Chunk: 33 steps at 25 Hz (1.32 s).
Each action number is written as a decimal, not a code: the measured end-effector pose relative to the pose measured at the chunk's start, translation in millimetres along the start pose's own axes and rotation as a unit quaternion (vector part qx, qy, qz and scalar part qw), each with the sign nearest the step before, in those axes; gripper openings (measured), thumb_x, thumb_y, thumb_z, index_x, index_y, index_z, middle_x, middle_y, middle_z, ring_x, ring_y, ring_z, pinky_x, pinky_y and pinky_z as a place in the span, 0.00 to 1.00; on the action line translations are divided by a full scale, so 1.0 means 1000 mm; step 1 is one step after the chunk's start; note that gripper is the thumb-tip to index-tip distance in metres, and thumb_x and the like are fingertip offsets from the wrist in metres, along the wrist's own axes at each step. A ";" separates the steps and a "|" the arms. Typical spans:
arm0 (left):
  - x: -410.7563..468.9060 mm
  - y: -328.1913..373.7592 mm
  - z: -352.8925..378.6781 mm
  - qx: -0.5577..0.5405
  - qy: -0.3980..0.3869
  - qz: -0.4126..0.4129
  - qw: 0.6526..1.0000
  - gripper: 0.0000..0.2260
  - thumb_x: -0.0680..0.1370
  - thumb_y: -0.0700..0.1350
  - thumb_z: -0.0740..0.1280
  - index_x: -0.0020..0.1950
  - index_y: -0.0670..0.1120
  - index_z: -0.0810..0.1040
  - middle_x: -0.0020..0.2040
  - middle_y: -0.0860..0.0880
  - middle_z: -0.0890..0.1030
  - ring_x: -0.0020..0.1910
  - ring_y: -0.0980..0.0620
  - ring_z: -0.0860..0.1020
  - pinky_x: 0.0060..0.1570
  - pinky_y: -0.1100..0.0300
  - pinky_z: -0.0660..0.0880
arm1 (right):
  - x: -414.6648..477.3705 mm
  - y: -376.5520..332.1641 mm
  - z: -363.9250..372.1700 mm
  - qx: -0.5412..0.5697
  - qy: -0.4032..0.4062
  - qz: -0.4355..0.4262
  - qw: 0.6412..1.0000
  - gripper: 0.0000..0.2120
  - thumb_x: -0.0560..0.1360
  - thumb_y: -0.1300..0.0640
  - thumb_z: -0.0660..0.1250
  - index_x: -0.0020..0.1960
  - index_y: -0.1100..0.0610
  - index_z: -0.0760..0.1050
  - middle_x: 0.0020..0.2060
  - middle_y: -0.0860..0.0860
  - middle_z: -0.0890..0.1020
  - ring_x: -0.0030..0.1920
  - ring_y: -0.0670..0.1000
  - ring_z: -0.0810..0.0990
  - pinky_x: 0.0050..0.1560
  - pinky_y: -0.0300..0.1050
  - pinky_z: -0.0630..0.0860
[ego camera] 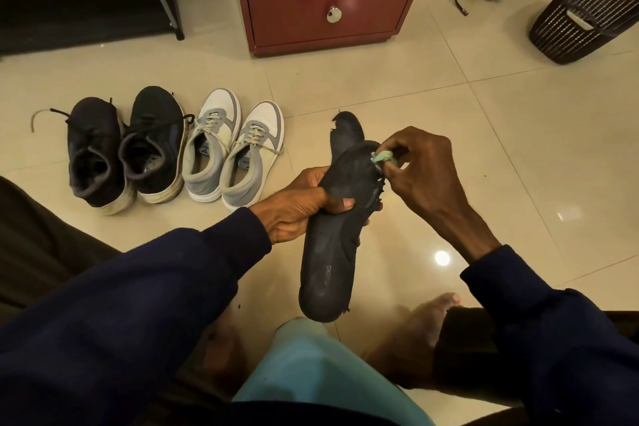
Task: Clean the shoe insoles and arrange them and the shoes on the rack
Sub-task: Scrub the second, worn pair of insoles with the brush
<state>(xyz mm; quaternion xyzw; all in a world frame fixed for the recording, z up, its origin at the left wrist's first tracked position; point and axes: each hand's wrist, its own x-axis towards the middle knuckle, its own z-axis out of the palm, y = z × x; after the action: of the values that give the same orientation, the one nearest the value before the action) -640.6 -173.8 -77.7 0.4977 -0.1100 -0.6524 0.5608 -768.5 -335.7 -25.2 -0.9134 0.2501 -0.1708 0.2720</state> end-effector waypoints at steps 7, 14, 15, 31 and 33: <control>0.003 0.002 -0.004 -0.041 0.050 0.017 0.998 0.23 0.74 0.29 0.72 0.69 0.35 0.75 0.64 0.34 0.80 0.63 0.33 0.80 0.63 0.41 0.79 | 0.002 -0.012 -0.012 0.117 -0.044 0.068 0.990 0.04 0.70 0.59 0.79 0.42 0.54 0.84 0.36 0.46 0.84 0.35 0.45 0.82 0.37 0.36 0.80; 0.005 0.003 -0.003 -0.055 0.082 0.023 0.995 0.22 0.75 0.29 0.70 0.69 0.33 0.74 0.63 0.33 0.80 0.62 0.33 0.80 0.62 0.42 0.79 | -0.004 -0.011 0.009 -0.012 -0.074 -0.017 0.997 0.06 0.69 0.64 0.76 0.44 0.56 0.84 0.41 0.49 0.83 0.38 0.45 0.78 0.43 0.45 0.81; 0.004 0.003 -0.003 -0.059 0.084 0.022 0.995 0.22 0.75 0.28 0.70 0.69 0.33 0.74 0.64 0.33 0.80 0.62 0.33 0.80 0.62 0.42 0.79 | -0.003 -0.009 0.008 -0.009 -0.058 -0.019 0.998 0.06 0.70 0.64 0.76 0.45 0.57 0.84 0.41 0.50 0.83 0.38 0.45 0.78 0.43 0.44 0.81; 0.002 0.005 0.000 -0.050 0.092 0.020 0.994 0.16 0.76 0.26 0.67 0.64 0.32 0.77 0.56 0.37 0.83 0.52 0.42 0.84 0.49 0.53 0.84 | -0.006 -0.023 0.005 0.011 -0.182 0.003 0.983 0.05 0.69 0.61 0.79 0.42 0.54 0.85 0.35 0.44 0.83 0.33 0.40 0.79 0.35 0.28 0.73; 0.002 0.003 0.000 -0.046 0.090 0.011 0.995 0.19 0.76 0.26 0.68 0.67 0.32 0.75 0.61 0.35 0.82 0.58 0.38 0.82 0.55 0.49 0.83 | -0.004 -0.013 0.004 -0.033 -0.123 -0.008 0.992 0.04 0.69 0.62 0.77 0.42 0.56 0.84 0.38 0.48 0.84 0.36 0.43 0.80 0.39 0.34 0.78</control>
<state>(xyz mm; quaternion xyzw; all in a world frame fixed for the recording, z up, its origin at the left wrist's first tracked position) -638.3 -176.8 -76.9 0.5269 -0.0340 -0.6032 0.5978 -764.7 -322.5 -21.3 -0.9381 0.2127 -0.0511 0.2685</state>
